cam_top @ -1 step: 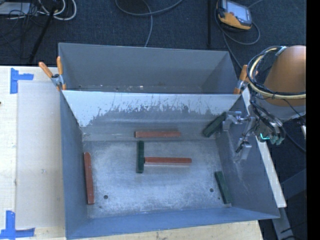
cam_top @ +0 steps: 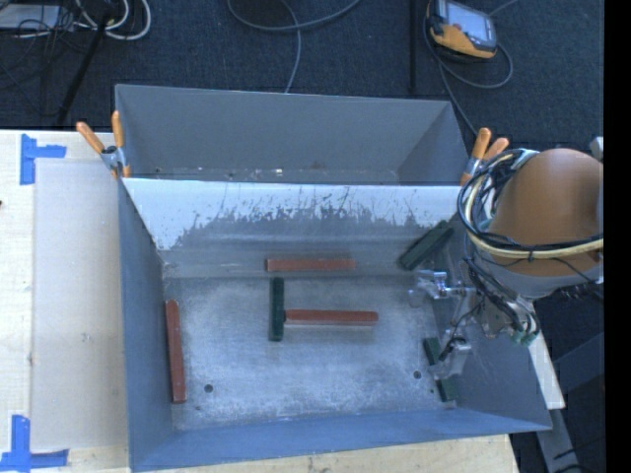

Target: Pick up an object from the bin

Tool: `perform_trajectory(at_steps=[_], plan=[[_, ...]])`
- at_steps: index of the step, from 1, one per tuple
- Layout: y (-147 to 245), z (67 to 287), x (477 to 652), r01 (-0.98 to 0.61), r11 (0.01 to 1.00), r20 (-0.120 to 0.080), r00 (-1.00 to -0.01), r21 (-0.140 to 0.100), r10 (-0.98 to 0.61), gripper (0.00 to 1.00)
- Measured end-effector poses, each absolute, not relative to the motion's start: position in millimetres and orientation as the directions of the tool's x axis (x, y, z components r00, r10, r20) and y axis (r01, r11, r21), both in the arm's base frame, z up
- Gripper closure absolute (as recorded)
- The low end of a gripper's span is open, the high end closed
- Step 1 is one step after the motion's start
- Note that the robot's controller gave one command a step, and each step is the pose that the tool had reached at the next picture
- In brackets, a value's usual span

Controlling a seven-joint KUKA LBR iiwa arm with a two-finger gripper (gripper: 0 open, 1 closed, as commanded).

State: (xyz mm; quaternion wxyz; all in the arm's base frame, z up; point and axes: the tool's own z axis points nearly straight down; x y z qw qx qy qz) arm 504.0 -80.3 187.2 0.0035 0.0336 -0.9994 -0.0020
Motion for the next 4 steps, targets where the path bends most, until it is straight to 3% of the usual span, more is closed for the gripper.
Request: perform_trajectory(at_steps=[1,2,3,4], plan=[[-80.3,113.2,572.6,-0.004,1.0,0.001,-1.0,0.002,-0.004,0.0],[-37.2,67.0,562.6,-0.092,0.996,0.006,-0.996,0.003,-0.092,0.0],[-38.7,69.4,564.0,-0.093,0.996,0.001,-0.996,0.0,-0.093,1.0],[-38.6,69.4,564.0,-0.095,0.996,0.001,-0.996,0.0,-0.095,0.0]])
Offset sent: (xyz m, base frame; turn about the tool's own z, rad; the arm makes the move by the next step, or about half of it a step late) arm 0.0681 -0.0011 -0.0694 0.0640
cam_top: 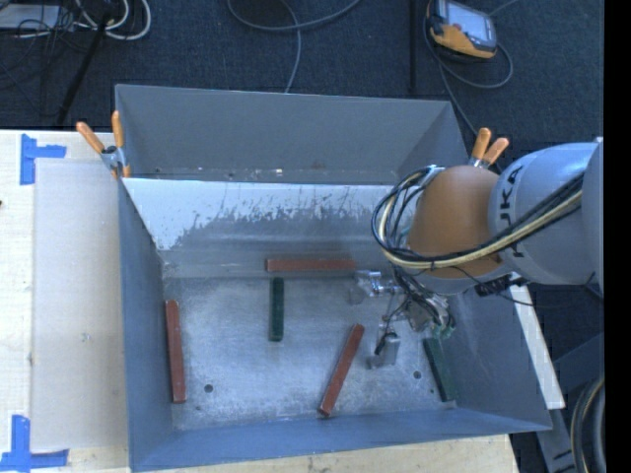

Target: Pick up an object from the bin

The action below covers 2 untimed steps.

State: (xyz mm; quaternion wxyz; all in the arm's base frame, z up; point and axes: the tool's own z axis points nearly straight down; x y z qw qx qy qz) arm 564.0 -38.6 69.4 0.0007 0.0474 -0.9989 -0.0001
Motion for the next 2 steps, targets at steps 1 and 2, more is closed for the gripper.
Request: perform_trajectory(at_steps=[1,2], plan=[[2.3,68.9,501.4,-0.344,0.939,0.005,-0.939,0.003,-0.344,0.0],[1.9,69.4,502.3,-0.346,0.938,0.002,-0.938,0.001,-0.346,1.0]])
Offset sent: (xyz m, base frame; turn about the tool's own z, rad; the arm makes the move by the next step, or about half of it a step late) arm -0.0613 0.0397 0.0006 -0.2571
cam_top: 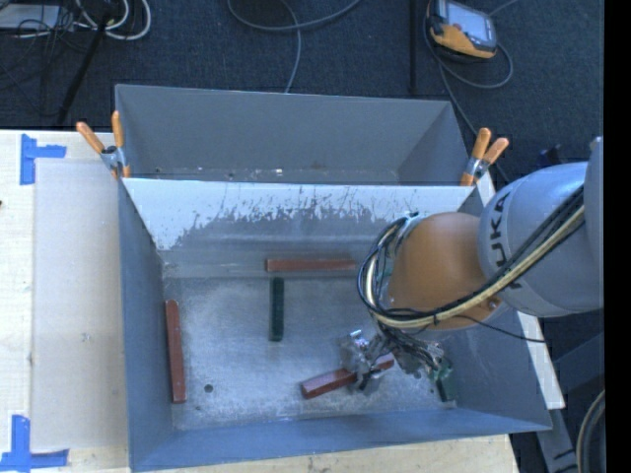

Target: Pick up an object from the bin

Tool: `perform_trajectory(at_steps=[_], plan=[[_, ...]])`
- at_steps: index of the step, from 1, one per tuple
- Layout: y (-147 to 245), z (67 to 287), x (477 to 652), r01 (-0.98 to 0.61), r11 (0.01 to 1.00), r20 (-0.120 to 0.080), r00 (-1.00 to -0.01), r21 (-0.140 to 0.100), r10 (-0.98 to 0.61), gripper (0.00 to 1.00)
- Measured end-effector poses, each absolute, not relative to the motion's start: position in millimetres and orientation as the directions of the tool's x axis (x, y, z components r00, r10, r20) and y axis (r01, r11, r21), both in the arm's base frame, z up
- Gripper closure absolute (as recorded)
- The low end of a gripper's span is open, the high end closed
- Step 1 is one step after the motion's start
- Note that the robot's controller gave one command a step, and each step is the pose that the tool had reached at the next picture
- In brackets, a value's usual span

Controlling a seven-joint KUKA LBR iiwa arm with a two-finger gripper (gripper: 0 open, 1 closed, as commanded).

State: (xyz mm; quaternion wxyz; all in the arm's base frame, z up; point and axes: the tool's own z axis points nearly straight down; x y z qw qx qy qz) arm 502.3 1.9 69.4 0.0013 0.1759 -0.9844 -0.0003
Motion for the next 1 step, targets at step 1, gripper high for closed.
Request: perform_trajectory(at_steps=[1], plan=[[21.3,216.3,520.6,-0.376,0.927,-0.009,-0.927,-0.002,-0.376,1.0]])
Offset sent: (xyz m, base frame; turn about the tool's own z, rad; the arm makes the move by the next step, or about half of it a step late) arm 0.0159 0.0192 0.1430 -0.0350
